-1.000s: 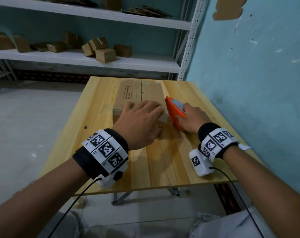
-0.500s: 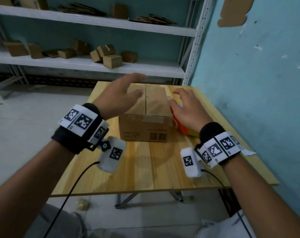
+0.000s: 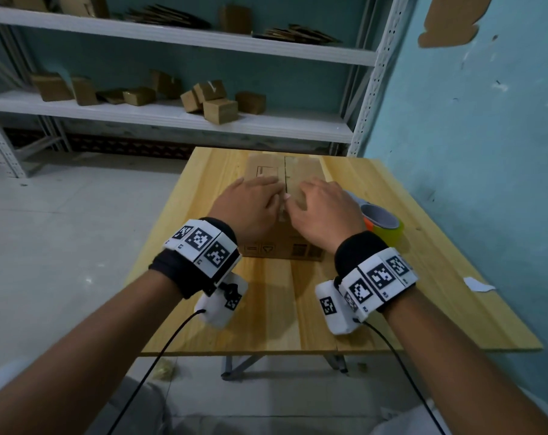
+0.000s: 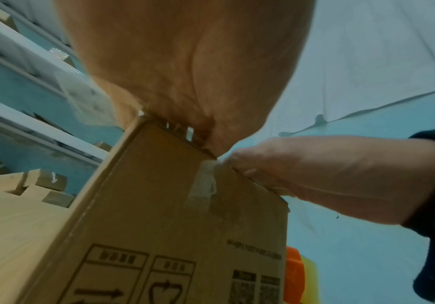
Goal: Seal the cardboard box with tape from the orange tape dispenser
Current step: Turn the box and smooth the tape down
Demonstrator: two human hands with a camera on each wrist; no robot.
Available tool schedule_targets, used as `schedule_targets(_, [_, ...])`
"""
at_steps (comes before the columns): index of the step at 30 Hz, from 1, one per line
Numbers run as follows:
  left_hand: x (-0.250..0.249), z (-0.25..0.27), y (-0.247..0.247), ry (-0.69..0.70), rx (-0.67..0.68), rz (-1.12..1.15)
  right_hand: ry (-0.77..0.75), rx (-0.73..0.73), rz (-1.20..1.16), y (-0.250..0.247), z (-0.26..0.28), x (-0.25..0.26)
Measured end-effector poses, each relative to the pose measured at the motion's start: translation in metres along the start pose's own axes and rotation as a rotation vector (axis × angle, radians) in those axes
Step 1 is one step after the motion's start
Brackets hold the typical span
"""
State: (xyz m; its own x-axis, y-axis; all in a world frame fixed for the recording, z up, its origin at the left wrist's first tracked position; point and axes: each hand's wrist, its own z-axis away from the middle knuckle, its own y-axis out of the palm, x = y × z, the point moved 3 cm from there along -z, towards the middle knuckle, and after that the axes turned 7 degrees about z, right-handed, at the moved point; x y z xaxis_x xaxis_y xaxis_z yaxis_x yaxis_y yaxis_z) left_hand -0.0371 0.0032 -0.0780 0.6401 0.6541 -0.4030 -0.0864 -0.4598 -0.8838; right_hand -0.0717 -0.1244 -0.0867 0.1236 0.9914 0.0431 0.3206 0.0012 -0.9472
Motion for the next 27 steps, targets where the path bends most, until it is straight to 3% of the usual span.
schedule_targets(27, [0.017,-0.010,-0.002,-0.013,0.026,0.073,-0.043,0.067,-0.126,-0.008,0.005,-0.017])
